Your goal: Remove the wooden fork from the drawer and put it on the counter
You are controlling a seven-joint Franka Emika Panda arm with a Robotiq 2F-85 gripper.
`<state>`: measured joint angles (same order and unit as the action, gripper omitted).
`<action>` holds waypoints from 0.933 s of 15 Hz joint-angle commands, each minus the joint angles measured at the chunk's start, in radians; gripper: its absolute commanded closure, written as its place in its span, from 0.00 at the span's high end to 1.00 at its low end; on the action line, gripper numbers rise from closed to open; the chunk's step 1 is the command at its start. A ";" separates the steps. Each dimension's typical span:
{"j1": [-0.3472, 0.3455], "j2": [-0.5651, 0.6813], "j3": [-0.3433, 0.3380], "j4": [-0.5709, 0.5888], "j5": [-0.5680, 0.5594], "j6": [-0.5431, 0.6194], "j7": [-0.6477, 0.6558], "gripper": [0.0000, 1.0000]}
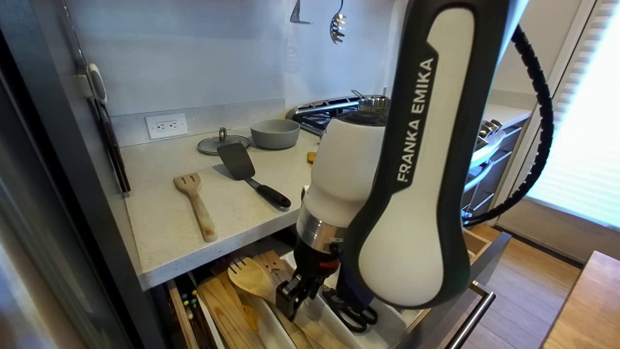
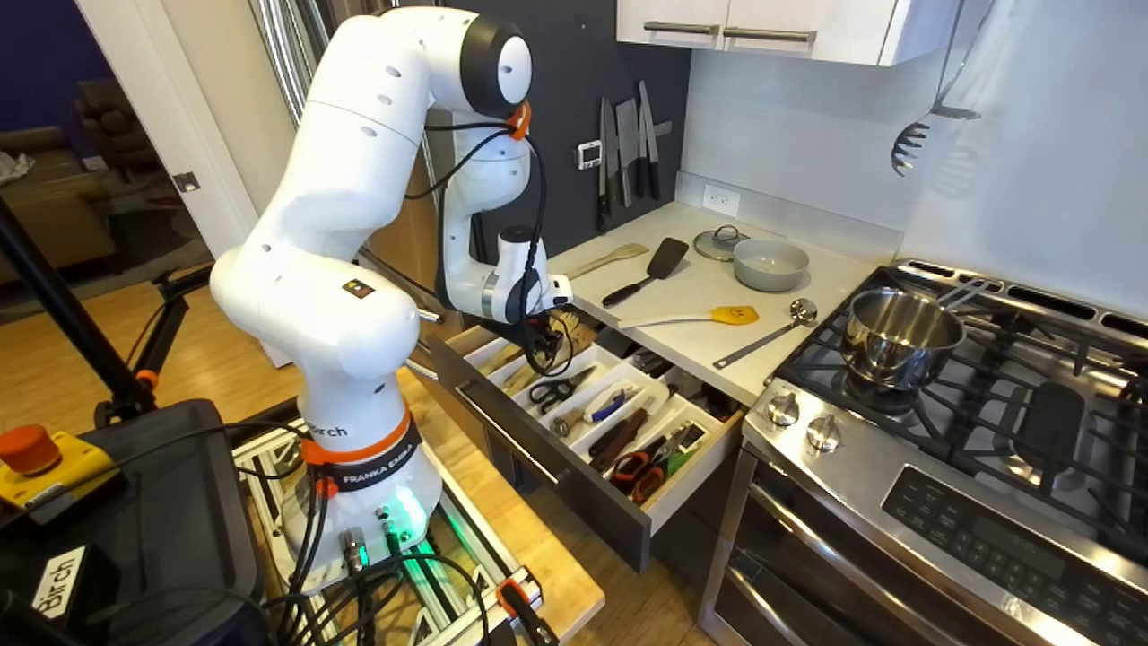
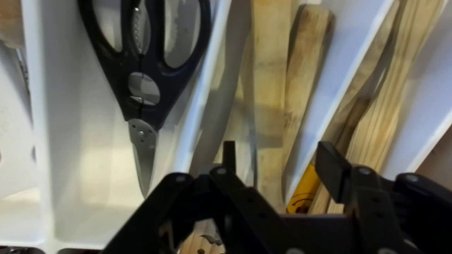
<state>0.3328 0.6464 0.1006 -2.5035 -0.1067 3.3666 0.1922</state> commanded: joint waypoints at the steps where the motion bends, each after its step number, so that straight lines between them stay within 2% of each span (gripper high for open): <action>1: 0.012 0.069 0.017 0.040 0.063 0.015 -0.061 0.69; 2: 0.016 0.075 0.012 0.041 0.073 0.015 -0.068 0.71; 3: 0.018 0.077 0.008 0.036 0.084 0.018 -0.068 0.68; 4: 0.014 0.081 0.010 0.034 0.092 0.021 -0.070 0.71; 5: 0.013 0.088 0.011 0.035 0.099 0.020 -0.072 0.64; 6: 0.014 0.094 0.015 0.038 0.103 0.017 -0.073 0.47; 9: 0.018 0.111 0.022 0.051 0.106 0.012 -0.078 0.35; 10: 0.021 0.117 0.023 0.055 0.107 0.009 -0.081 0.27; 12: 0.020 0.127 0.025 0.064 0.107 0.002 -0.085 0.31; 13: 0.021 0.128 0.023 0.066 0.108 0.000 -0.086 0.28; 14: 0.020 0.128 0.023 0.065 0.109 -0.003 -0.087 0.37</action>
<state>0.3453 0.7423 0.1197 -2.4596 -0.0277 3.3667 0.1322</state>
